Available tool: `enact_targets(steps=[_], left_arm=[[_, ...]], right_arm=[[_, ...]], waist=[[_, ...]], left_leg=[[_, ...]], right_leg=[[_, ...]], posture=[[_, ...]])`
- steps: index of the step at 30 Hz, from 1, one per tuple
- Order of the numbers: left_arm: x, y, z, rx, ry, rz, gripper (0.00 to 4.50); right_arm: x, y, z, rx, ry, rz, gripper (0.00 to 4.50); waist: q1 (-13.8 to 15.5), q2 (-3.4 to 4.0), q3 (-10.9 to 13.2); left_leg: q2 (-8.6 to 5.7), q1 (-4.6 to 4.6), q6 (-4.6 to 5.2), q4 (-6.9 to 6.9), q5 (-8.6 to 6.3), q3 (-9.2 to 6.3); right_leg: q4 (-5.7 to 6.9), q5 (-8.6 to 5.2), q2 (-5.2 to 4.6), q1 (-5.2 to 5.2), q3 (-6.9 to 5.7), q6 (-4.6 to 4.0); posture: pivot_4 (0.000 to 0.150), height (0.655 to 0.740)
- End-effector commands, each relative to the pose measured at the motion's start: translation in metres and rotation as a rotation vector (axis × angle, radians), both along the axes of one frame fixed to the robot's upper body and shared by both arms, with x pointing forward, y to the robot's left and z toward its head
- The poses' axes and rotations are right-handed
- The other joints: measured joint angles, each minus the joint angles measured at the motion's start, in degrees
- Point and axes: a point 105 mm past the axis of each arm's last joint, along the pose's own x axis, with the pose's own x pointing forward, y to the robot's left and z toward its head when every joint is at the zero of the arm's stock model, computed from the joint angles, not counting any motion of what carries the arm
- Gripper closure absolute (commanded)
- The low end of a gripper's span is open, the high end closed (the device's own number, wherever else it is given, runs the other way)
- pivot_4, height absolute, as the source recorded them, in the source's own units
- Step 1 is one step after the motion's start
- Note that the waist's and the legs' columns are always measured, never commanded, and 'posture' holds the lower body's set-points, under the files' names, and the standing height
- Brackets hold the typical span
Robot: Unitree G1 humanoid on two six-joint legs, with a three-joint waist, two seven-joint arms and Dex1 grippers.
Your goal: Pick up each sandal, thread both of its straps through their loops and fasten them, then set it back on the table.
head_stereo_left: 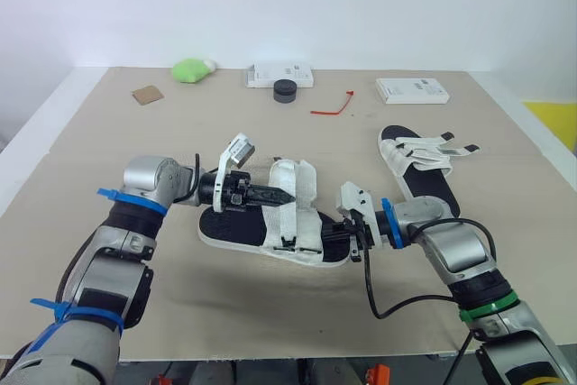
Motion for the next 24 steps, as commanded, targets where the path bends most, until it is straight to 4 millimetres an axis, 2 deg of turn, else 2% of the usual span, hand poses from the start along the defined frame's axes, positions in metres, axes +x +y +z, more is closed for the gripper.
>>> enact_targets(steps=[1, 7, 14, 20, 24], left_arm=[[0.003, 0.003, 0.017, -0.037, -0.018, -0.002, 4.49], [-0.009, 0.01, 0.013, -0.002, 0.016, -0.053, 4.49], [-0.018, 0.009, 0.0, 0.025, 0.037, -0.079, 4.49], [-0.021, 0.002, -0.008, 0.03, 0.037, -0.086, 4.49], [-0.015, -0.003, -0.013, 0.034, 0.004, -0.059, 4.49]], right_arm=[[-0.01, -0.006, -0.032, -0.081, 0.117, -0.021, 4.5], [-0.009, -0.005, -0.033, -0.078, 0.118, -0.022, 4.5], [-0.009, -0.005, -0.033, -0.079, 0.117, -0.022, 4.5], [-0.008, -0.005, -0.033, -0.081, 0.115, -0.023, 4.5], [-0.008, -0.006, -0.033, -0.082, 0.116, -0.023, 4.5]], waist=[[-0.01, 0.0, 0.0], [-0.04, 0.0, 0.0], [-0.02, 0.0, 0.0], [-0.01, 0.0, 0.0], [-0.01, 0.0, 0.0]], left_leg=[[0.0, 0.0, 0.0, 0.0, 0.0, 0.0], [0.0, -0.01, 0.01, -0.01, 0.0, 0.0], [0.0, 0.0, 0.01, -0.01, -0.01, 0.0], [0.0, 0.0, 0.01, -0.01, -0.01, -0.01], [0.0, 0.0, 0.01, -0.01, -0.01, 0.0]], right_leg=[[0.0, 0.0, 0.0, -0.01, 0.0, 0.0], [0.01, -0.01, 0.01, -0.02, 0.0, -0.01], [0.02, -0.02, 0.0, -0.02, 0.0, -0.02], [0.02, -0.03, 0.0, -0.02, 0.0, -0.03], [0.02, -0.02, 0.0, -0.01, 0.0, -0.03]], posture=[[0.15, 0.74], [0.15, 0.74], [0.15, 0.74], [0.15, 0.74], [0.15, 0.74]])
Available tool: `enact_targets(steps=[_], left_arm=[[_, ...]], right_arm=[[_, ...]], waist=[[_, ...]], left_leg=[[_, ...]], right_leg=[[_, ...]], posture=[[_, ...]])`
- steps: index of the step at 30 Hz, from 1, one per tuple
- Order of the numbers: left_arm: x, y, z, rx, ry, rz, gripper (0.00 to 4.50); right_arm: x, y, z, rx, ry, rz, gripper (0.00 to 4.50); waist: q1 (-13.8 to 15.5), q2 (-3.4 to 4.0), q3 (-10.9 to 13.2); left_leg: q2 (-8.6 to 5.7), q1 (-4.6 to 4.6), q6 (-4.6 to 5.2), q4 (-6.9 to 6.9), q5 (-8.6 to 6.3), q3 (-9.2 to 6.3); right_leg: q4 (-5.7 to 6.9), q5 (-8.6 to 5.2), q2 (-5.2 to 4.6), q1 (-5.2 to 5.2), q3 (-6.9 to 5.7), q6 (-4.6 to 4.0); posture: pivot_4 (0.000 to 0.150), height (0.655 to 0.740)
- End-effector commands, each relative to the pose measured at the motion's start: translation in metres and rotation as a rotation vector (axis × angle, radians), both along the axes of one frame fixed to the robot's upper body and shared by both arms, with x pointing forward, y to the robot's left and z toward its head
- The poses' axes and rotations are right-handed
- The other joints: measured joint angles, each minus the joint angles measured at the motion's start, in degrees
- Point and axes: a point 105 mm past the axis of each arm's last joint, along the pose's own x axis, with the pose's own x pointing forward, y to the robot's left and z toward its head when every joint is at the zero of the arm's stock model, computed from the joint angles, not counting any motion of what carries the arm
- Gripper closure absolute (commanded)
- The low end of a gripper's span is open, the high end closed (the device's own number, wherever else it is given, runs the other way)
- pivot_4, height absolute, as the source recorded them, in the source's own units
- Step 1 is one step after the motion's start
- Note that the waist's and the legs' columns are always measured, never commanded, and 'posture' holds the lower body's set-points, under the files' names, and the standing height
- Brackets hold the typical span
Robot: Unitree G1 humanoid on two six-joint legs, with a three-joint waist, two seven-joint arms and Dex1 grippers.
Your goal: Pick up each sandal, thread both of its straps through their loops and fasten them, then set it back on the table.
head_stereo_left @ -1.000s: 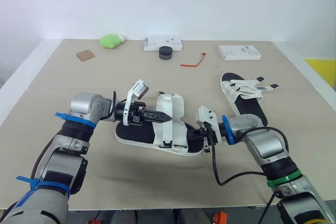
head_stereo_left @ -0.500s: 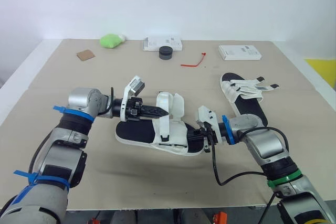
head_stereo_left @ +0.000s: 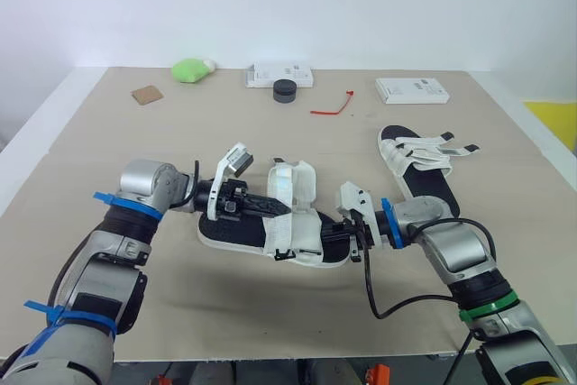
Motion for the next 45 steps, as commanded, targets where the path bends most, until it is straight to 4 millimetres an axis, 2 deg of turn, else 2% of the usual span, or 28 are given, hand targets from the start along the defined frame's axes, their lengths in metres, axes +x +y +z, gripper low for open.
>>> enact_targets(steps=[1, 10, 17, 21, 25, 30, 34, 38, 41, 45], left_arm=[[0.004, -0.006, -0.002, 0.005, -0.052, 0.013, 4.49], [0.013, -0.008, -0.007, 0.022, -0.173, 0.051, 4.49], [0.007, -0.001, -0.001, -0.023, -0.318, 0.019, 4.49], [-0.009, 0.0, 0.008, -0.064, -0.372, -0.039, 4.49], [-0.023, 0.001, 0.007, -0.067, -0.427, -0.09, 4.49], [-0.045, 0.007, -0.017, 0.009, -0.56, -0.191, 4.49], [-0.043, 0.008, -0.04, 0.084, -0.622, -0.162, 4.49], [-0.043, 0.007, -0.048, 0.105, -0.657, -0.146, 4.49], [-0.045, 0.007, -0.042, 0.074, -0.645, -0.133, 3.59], [-0.041, 0.004, -0.022, 0.01, -0.62, -0.07, 1.74]], right_arm=[[-0.009, -0.006, -0.035, -0.081, 0.121, -0.026, 4.5], [-0.011, -0.006, -0.035, -0.077, 0.12, -0.03, 4.5], [-0.01, -0.007, -0.035, -0.076, 0.12, -0.035, 4.5], [-0.011, -0.007, -0.035, -0.077, 0.12, -0.035, 4.5], [-0.01, -0.007, -0.035, -0.077, 0.12, -0.035, 4.5], [-0.009, -0.005, -0.034, -0.074, 0.118, -0.031, 4.5], [-0.01, -0.005, -0.034, -0.072, 0.119, -0.026, 4.5], [-0.011, -0.005, -0.034, -0.073, 0.12, -0.024, 4.5], [-0.011, -0.005, -0.034, -0.075, 0.12, -0.023, 4.5], [-0.012, -0.006, -0.034, -0.076, 0.122, -0.022, 4.5]], waist=[[0.01, 0.0, 0.0], [0.06, 0.0, 0.0], [0.04, 0.0, 0.0], [0.01, 0.0, -0.01], [0.0, 0.01, -0.01], [-0.03, 0.02, -0.02], [0.02, 0.02, -0.03], [0.04, 0.07, -0.11], [0.08, 0.08, -0.12], [0.15, 0.08, -0.12]], left_leg=[[0.0, 0.0, 0.0, 0.0, 0.0, 0.0], [0.0, 0.0, 0.0, 0.02, 0.0, 0.0], [0.0, 0.0, 0.0, 0.02, 0.0, 0.0], [0.0, 0.0, 0.0, 0.02, 0.0, 0.01], [0.0, 0.01, 0.0, 0.02, 0.0, 0.01], [0.02, 0.02, 0.0, 0.0, 0.0, 0.02], [0.05, 0.04, 0.01, 0.0, 0.0, 0.02], [0.05, 0.06, 0.01, 0.0, -0.01, 0.04], [0.05, 0.13, 0.02, 0.01, -0.01, 0.04], [0.04, 0.14, 0.03, 0.08, 0.0, 0.03]], right_leg=[[0.0, 0.0, 0.0, 0.0, 0.0, 0.0], [0.0, 0.02, -0.01, 0.02, 0.0, 0.02], [0.0, 0.01, 0.0, 0.02, 0.01, 0.0], [0.0, 0.01, 0.0, 0.02, 0.02, 0.0], [0.0, 0.01, 0.0, 0.02, 0.02, 0.0], [0.01, 0.0, 0.01, 0.01, 0.04, -0.03], [0.01, -0.04, 0.03, 0.01, 0.04, -0.13], [0.01, -0.13, 0.01, 0.04, 0.04, -0.27], [0.01, -0.15, 0.01, 0.1, 0.04, -0.29], [0.01, -0.14, 0.01, 0.18, 0.04, -0.28]], posture=[[0.15, 0.74], [0.15, 0.74], [0.15, 0.74], [0.15, 0.74], [0.15, 0.74], [0.15, 0.74], [0.15, 0.74], [0.15, 0.74], [0.15, 0.74], [0.15, 0.74]])
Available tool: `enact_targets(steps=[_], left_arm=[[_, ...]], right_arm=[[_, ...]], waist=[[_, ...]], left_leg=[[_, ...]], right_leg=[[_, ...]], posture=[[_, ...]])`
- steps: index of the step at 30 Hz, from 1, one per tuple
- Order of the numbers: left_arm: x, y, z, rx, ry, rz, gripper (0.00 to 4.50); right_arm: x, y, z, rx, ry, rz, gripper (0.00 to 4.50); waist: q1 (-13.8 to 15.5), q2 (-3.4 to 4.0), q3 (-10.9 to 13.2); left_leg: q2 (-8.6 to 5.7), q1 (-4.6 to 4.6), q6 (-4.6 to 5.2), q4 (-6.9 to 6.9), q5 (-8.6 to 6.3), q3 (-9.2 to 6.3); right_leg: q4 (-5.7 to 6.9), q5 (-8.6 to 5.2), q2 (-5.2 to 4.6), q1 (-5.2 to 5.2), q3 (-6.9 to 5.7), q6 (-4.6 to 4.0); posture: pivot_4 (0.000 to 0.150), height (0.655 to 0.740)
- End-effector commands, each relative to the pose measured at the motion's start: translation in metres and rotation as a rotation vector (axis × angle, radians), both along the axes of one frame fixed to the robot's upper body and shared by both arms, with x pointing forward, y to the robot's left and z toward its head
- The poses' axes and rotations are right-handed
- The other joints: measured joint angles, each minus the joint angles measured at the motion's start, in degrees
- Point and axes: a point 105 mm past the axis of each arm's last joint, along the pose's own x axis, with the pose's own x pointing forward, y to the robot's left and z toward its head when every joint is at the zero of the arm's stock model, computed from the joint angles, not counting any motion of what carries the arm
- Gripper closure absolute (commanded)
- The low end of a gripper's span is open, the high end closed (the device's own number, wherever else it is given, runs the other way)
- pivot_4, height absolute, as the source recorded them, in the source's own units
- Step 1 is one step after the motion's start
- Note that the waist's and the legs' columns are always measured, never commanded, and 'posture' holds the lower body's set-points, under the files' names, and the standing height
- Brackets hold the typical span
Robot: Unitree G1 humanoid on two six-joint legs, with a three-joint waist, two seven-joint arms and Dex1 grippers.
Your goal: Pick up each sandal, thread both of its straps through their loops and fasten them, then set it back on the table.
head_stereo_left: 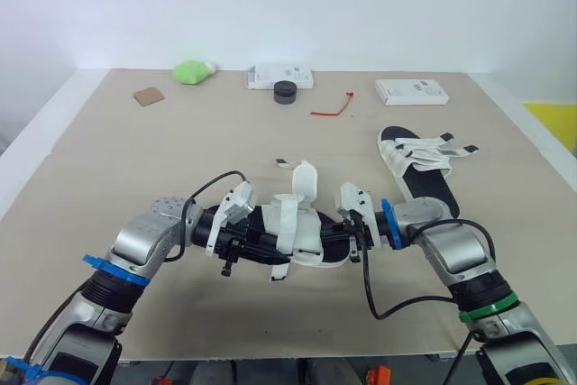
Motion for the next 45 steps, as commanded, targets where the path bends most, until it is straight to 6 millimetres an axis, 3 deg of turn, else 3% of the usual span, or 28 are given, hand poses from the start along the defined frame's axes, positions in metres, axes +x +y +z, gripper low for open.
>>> enact_targets(steps=[1, 2, 7, 11, 14, 19, 21, 25, 31, 45], left_arm=[[0.006, 0.002, 0.017, -0.046, 0.079, 0.07, 1.37], [0.005, 0.003, 0.027, -0.077, 0.125, 0.068, 0.93], [0.0, 0.02, 0.057, -0.098, 0.229, 0.068, 0.93], [-0.012, 0.045, 0.06, -0.037, 0.268, 0.068, 0.93], [-0.025, 0.054, 0.052, 0.01, 0.279, 0.055, 0.93], [-0.055, 0.054, 0.014, 0.099, 0.255, 0.021, 0.93], [-0.057, 0.049, 0.0, 0.111, 0.243, 0.05, 0.93], [-0.041, 0.03, -0.022, 0.078, 0.168, 0.167, 0.93], [-0.02, 0.016, -0.029, 0.05, 0.108, 0.244, 0.93], [-0.024, 0.013, -0.018, 0.026, 0.19, 0.184, 0.93]], right_arm=[[-0.012, -0.005, -0.031, -0.071, 0.12, -0.01, 4.5], [-0.012, -0.005, -0.032, -0.071, 0.121, -0.009, 4.5], [-0.013, -0.004, -0.033, -0.069, 0.127, -0.008, 4.5], [-0.015, -0.003, -0.034, -0.066, 0.131, -0.007, 4.5], [-0.016, -0.004, -0.034, -0.065, 0.134, -0.008, 4.5], [-0.017, -0.002, -0.035, -0.061, 0.136, -0.008, 4.5], [-0.017, -0.002, -0.034, -0.059, 0.136, -0.007, 4.5], [-0.018, -0.001, -0.034, -0.057, 0.138, -0.007, 4.5], [-0.02, -0.003, -0.033, -0.061, 0.141, -0.014, 4.5], [-0.019, -0.004, -0.033, -0.057, 0.137, -0.029, 4.5]], waist=[[0.0, 0.0, 0.0], [-0.01, -0.01, 0.01], [-0.13, -0.01, 0.04], [-0.22, -0.02, 0.05], [-0.12, 0.0, 0.05], [0.0, -0.05, 0.05], [0.08, -0.1, 0.05], [0.14, -0.02, 0.02], [0.12, -0.04, 0.02], [0.09, -0.04, 0.02]], left_leg=[[0.0, 0.0, 0.0, 0.03, 0.0, 0.0], [0.0, 0.0, 0.0, 0.06, 0.0, 0.0], [0.0, -0.03, 0.01, 0.07, 0.0, -0.03], [0.0, -0.02, 0.32, 0.03, -0.23, -0.02], [0.0, -0.02, 0.53, 0.0, -0.36, -0.03], [0.04, 0.0, 0.47, -0.04, -0.46, 0.09], [0.09, 0.0, 0.47, -0.02, -0.45, 0.07], [0.08, 0.08, 0.48, 0.09, -0.44, 0.13], [0.08, 0.01, 0.49, 0.09, -0.45, 0.09], [0.08, 0.01, 0.52, 0.1, -0.49, 0.1]], right_leg=[[0.0, 0.0, 0.0, 0.02, 0.0, 0.01], [0.0, 0.01, -0.01, 0.04, 0.0, 0.01], [0.0, 0.0, 0.02, 0.0, 0.0, 0.03], [0.02, -0.07, 0.05, -0.02, 0.01, 0.15], [0.04, -0.18, 0.07, -0.03, 0.02, 0.12], [0.04, -0.4, 0.06, -0.06, 0.12, -0.18], [0.07, -0.37, 0.1, -0.09, 0.08, -0.25], [0.08, -0.35, 0.06, -0.13, 0.13, -0.24], [0.13, -0.38, 0.16, -0.08, 0.16, -0.25], [0.13, -0.43, 0.16, -0.04, 0.18, -0.21]], posture=[[0.15, 0.74], [0.15, 0.74], [0.15, 0.74], [0.15, 0.74], [0.15, 0.74], [0.15, 0.74], [0.15, 0.74], [0.15, 0.74], [0.15, 0.74], [0.15, 0.74]])
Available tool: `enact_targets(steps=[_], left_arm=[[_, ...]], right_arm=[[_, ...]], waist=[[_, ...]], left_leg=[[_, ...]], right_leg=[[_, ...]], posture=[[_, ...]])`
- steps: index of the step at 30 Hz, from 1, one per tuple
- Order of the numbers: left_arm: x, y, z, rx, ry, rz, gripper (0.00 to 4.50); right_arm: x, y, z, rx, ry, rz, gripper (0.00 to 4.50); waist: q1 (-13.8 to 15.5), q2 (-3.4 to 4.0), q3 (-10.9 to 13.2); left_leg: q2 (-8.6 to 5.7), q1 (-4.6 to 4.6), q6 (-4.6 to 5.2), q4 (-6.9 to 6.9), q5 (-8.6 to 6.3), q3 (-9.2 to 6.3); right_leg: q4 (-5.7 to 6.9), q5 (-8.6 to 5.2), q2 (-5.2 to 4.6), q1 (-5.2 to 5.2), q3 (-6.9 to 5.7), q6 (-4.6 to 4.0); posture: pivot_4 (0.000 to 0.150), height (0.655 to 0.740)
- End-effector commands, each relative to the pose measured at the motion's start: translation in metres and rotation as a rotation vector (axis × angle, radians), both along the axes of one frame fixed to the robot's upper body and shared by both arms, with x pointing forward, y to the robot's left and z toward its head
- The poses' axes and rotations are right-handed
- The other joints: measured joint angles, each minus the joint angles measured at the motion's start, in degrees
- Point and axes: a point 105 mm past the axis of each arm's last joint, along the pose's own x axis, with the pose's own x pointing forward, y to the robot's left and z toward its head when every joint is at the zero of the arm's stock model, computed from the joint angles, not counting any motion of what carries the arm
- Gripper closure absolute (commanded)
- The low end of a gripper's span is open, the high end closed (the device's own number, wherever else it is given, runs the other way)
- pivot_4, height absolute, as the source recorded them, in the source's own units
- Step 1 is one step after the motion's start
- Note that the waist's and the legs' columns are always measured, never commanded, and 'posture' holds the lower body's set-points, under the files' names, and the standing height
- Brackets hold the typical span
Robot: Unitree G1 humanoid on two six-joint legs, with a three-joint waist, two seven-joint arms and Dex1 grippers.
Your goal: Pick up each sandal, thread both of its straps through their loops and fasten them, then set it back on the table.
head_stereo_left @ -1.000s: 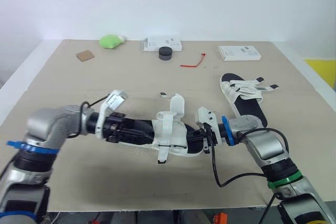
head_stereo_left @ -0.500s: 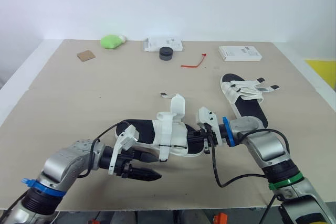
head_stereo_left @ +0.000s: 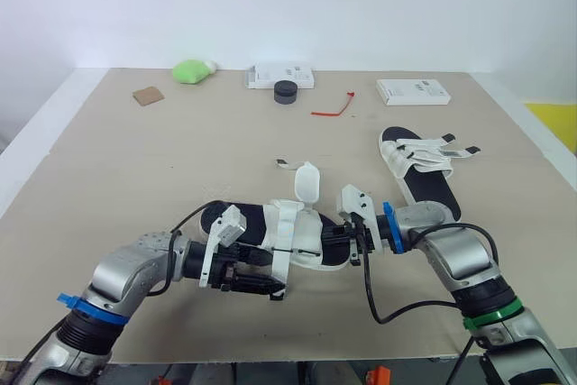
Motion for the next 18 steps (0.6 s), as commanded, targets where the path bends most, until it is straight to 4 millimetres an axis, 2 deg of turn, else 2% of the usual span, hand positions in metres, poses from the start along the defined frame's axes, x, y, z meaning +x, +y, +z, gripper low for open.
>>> enact_targets(steps=[1, 4, 6, 11, 18], left_arm=[[-0.003, -0.004, 0.011, -0.039, 0.005, -0.026, 0.93], [-0.015, -0.002, 0.017, -0.056, 0.056, -0.079, 1.66], [-0.02, 0.002, 0.022, -0.06, 0.093, -0.102, 2.58], [-0.028, 0.008, 0.034, -0.065, 0.183, -0.138, 4.48], [-0.029, 0.01, 0.046, -0.075, 0.226, -0.153, 4.48]], right_arm=[[-0.011, -0.005, -0.032, -0.068, 0.127, -0.015, 4.5], [-0.01, -0.005, -0.031, -0.069, 0.124, -0.015, 4.5], [-0.01, -0.005, -0.031, -0.07, 0.124, -0.016, 4.5], [-0.01, -0.006, -0.031, -0.071, 0.123, -0.017, 4.5], [-0.008, -0.005, -0.031, -0.07, 0.121, -0.015, 4.5]], waist=[[-0.02, 0.0, 0.0], [-0.04, -0.01, 0.01], [-0.06, 0.0, 0.01], [-0.04, 0.01, 0.01], [-0.05, 0.01, 0.01]], left_leg=[[0.0, 0.0, -0.01, 0.0, -0.01, 0.0], [0.0, 0.0, -0.02, 0.0, -0.02, 0.0], [0.0, -0.01, -0.02, 0.0, -0.02, -0.01], [0.0, 0.0, -0.02, 0.0, -0.02, -0.01], [0.0, 0.0, -0.02, 0.0, -0.02, -0.02]], right_leg=[[0.0, -0.01, 0.0, 0.0, 0.0, 0.01], [0.0, -0.02, 0.0, 0.0, 0.0, 0.01], [0.01, -0.02, 0.01, -0.01, 0.0, 0.01], [0.01, -0.03, 0.0, -0.02, 0.0, 0.0], [0.01, -0.03, 0.01, -0.03, -0.01, -0.01]], posture=[[0.15, 0.74], [0.15, 0.74], [0.15, 0.74], [0.15, 0.74], [0.15, 0.74]])
